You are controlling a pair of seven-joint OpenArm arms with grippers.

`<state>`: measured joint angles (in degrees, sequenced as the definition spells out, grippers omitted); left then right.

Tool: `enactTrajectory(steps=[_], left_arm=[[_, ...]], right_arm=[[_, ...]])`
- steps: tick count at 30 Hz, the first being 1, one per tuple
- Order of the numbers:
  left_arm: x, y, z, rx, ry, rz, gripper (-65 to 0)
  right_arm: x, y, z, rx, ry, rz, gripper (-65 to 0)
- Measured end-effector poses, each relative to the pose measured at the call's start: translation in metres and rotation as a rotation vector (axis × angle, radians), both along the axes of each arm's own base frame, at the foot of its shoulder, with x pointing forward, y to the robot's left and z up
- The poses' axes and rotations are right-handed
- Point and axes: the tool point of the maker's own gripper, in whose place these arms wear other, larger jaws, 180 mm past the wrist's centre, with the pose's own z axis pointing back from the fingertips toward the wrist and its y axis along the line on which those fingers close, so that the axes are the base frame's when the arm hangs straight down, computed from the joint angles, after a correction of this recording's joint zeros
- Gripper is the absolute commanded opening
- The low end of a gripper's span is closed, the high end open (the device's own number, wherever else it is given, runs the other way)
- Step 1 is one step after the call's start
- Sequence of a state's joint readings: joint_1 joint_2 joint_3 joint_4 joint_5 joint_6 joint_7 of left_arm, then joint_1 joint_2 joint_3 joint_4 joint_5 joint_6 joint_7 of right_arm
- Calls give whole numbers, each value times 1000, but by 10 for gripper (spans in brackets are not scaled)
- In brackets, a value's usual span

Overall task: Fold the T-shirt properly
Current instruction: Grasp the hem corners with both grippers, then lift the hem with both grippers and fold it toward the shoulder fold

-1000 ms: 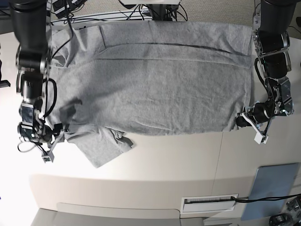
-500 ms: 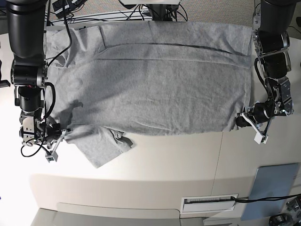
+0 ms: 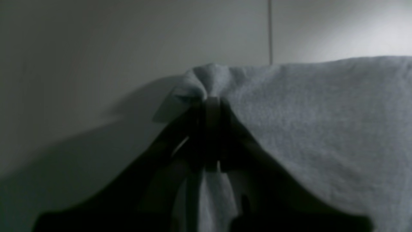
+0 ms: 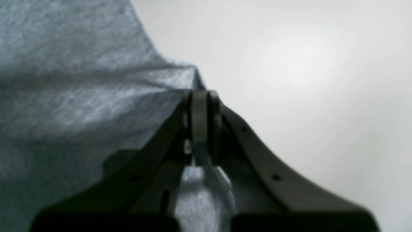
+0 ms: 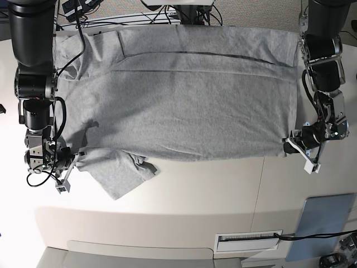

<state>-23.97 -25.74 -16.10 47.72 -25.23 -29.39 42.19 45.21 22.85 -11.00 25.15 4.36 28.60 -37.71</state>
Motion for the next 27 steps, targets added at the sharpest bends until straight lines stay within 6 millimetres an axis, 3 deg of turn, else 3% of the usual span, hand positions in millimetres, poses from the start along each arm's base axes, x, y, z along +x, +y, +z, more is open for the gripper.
enactTrajectory(steps=[6, 17, 22, 27], left_arm=[[0, -7, 17, -8, -56, -23, -650], [-23, -3, -3, -4, -8, 21, -650], [-40, -11, 2, -6, -49, 22, -650], [-56, -13, 18, 40, -115, 8, -650]], right_arm=[[0, 2, 7, -36, -36, 37, -650], [-13, 8, 0, -74, -80, 47, -650], [-12, 15, 24, -87, -180, 53, -650], [-30, 7, 50, -175, -237, 71, -650]])
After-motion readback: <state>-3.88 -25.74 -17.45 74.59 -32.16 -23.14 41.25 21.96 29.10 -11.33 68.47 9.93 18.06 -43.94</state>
